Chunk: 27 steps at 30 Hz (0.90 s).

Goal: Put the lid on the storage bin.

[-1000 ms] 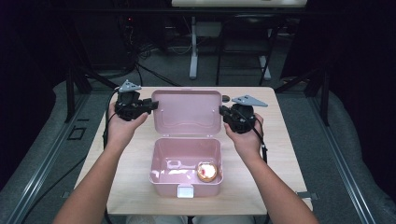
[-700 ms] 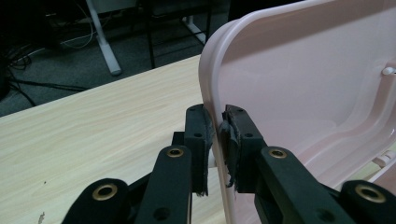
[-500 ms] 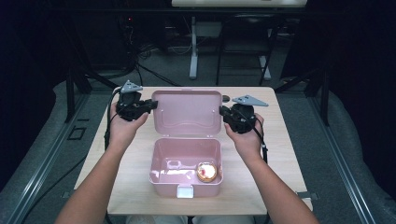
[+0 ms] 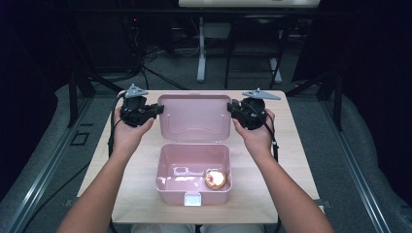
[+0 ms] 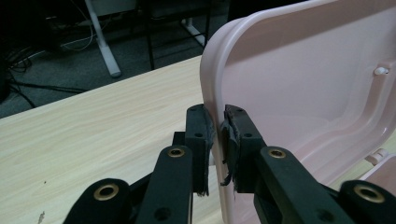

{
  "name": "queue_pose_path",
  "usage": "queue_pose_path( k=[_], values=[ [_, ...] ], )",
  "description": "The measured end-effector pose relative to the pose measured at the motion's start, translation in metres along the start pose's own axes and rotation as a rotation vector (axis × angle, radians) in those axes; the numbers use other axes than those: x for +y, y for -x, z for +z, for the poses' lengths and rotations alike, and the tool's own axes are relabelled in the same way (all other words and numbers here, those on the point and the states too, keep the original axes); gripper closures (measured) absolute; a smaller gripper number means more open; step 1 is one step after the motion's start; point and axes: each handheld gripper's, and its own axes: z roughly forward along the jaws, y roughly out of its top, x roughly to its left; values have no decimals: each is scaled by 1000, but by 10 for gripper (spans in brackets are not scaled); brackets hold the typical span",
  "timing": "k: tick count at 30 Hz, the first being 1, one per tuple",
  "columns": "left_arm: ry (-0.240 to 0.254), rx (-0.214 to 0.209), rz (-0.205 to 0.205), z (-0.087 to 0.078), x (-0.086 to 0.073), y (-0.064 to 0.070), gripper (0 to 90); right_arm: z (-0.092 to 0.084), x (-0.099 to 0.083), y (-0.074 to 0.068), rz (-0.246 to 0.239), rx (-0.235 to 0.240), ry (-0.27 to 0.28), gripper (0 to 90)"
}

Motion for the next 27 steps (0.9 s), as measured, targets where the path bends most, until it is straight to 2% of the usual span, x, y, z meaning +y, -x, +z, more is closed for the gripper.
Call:
queue_pose_path(
  k=[13,27],
  values=[
    [-5,0,-4,-2,2,1,807,2,5,-3,-6,-13,-2,839],
    [23,8,2,-8,7,2,817,0,9,-8,-23,-30,25,846]
  ],
)
